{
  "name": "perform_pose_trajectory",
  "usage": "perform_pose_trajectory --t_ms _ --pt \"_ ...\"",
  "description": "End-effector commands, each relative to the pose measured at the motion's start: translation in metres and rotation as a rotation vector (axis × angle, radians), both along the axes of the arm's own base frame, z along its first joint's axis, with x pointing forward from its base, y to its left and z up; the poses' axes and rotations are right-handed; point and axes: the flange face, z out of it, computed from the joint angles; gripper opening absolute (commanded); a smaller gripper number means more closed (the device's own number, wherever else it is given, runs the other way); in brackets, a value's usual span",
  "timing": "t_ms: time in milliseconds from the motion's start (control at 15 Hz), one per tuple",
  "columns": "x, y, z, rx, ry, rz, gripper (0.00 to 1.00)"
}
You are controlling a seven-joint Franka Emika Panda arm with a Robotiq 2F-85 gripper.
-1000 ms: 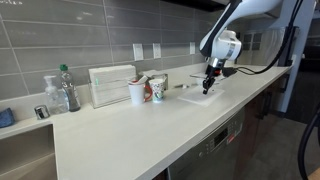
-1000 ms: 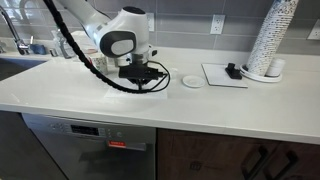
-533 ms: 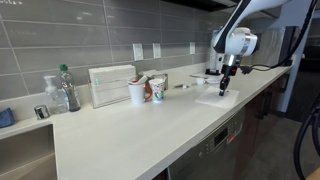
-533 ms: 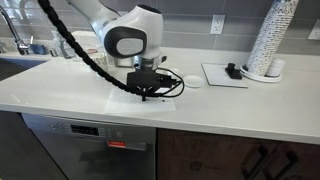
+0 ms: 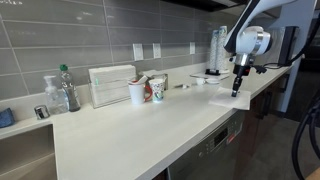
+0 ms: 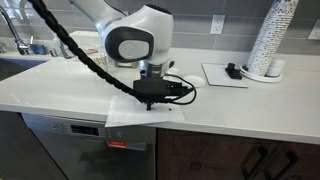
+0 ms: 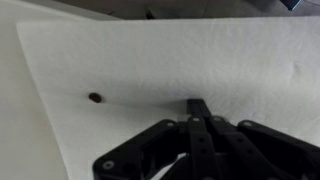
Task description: Move the folded white paper to the edge, pick it up and unfold it
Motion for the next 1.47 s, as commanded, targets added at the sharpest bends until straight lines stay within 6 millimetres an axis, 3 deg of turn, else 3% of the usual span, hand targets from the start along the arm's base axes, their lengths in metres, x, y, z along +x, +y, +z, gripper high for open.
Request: perform_pose_trajectory --t_ms 0,133,200,333,933,1133,1400 --pt "-0.018 -0.006 -0.022 0.002 0.045 0.02 0.0" --pt "-0.018 -0.006 -0.018 0.0 0.032 0.02 0.0" --pt "-0.02 -0.004 -0.013 0.009 0.031 0.024 0.26" --pt "-0.022 0.0 -0.001 0.0 0.001 0.032 0.32" --pt "-0.044 0.049 0.049 0.061 -0.007 -0.08 0.99" --pt "-0.064 0.047 0.061 0.202 0.027 -0.187 1.0" --pt "-0.106 0.014 0.071 0.359 0.047 -0.332 1.0"
